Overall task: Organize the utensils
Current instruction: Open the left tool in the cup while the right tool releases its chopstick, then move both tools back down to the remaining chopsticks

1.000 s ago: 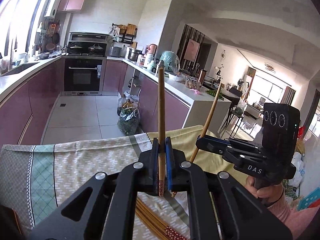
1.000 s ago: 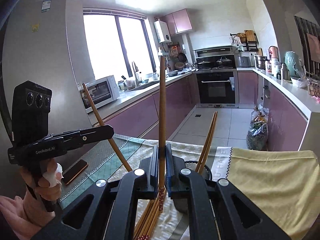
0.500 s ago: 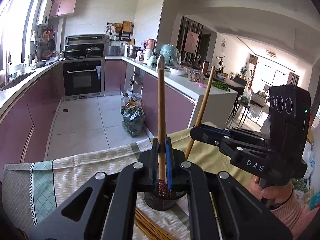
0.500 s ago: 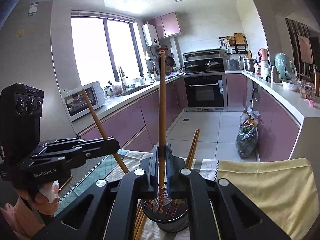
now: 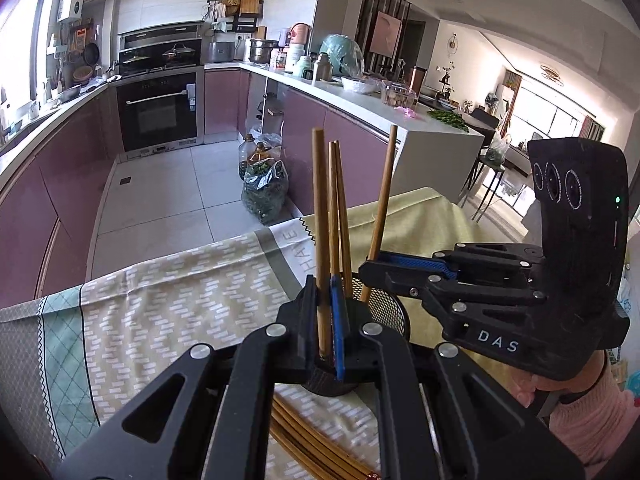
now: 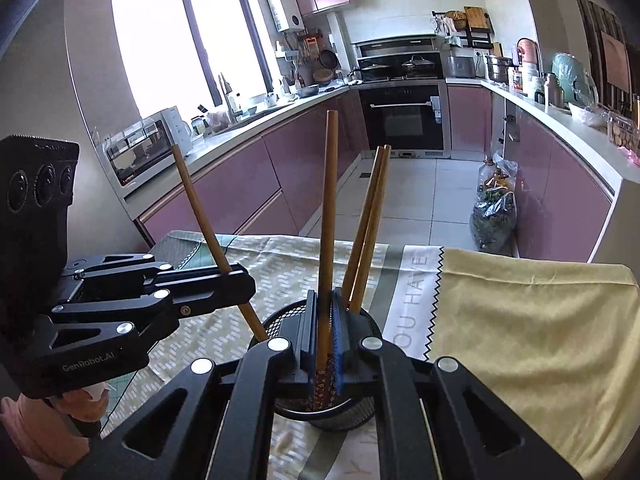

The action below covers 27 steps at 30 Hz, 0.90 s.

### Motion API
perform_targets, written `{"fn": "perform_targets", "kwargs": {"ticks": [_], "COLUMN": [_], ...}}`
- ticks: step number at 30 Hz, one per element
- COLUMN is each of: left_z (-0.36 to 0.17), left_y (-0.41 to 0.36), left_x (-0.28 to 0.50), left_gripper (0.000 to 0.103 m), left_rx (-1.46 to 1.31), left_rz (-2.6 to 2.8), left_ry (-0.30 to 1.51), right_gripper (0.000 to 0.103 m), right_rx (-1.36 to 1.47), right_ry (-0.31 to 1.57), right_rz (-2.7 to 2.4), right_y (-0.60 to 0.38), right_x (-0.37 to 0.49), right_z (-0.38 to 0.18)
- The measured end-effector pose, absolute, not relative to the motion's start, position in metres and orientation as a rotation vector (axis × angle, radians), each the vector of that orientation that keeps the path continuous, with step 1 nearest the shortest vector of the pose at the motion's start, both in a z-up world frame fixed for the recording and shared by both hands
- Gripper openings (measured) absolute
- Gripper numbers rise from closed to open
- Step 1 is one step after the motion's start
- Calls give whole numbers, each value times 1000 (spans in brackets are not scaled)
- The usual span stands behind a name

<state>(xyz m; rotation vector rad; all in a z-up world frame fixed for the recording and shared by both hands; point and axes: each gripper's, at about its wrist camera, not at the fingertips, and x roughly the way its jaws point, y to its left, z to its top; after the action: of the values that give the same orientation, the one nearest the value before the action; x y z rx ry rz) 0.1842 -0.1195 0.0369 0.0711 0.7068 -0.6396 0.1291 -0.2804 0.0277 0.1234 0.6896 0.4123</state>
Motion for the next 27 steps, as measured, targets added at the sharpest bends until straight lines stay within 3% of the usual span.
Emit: {"fn": "perform_targets", "kwargs": {"ticks": [5, 7, 10, 15, 20, 27], "left_z": [32, 29, 27, 29, 19, -27], "left_y": [-121, -119, -113, -92, -67, -50], "left_x": [192, 193, 189, 165, 138, 110], "left_gripper": [8, 12, 16, 33, 37, 39], "left_rx": [63, 55, 51, 53, 38, 45], "left_rz": [-628, -616, -594, -540, -508, -490], "left_ry": [727, 731, 719, 658, 643, 735], "right_gripper": [8, 8, 18, 25, 34, 34], "right_rx": [131, 133, 134, 117, 81, 50], "right_ry": [706, 701, 679, 629, 609, 693], "right_rz": [395, 385, 385, 436, 523, 572], "right_y": [-280, -281, -283, -278, -265, -246], "right_x": [135, 136, 132, 107, 73, 53], "right_z": [24, 24, 27, 35, 37, 9]}}
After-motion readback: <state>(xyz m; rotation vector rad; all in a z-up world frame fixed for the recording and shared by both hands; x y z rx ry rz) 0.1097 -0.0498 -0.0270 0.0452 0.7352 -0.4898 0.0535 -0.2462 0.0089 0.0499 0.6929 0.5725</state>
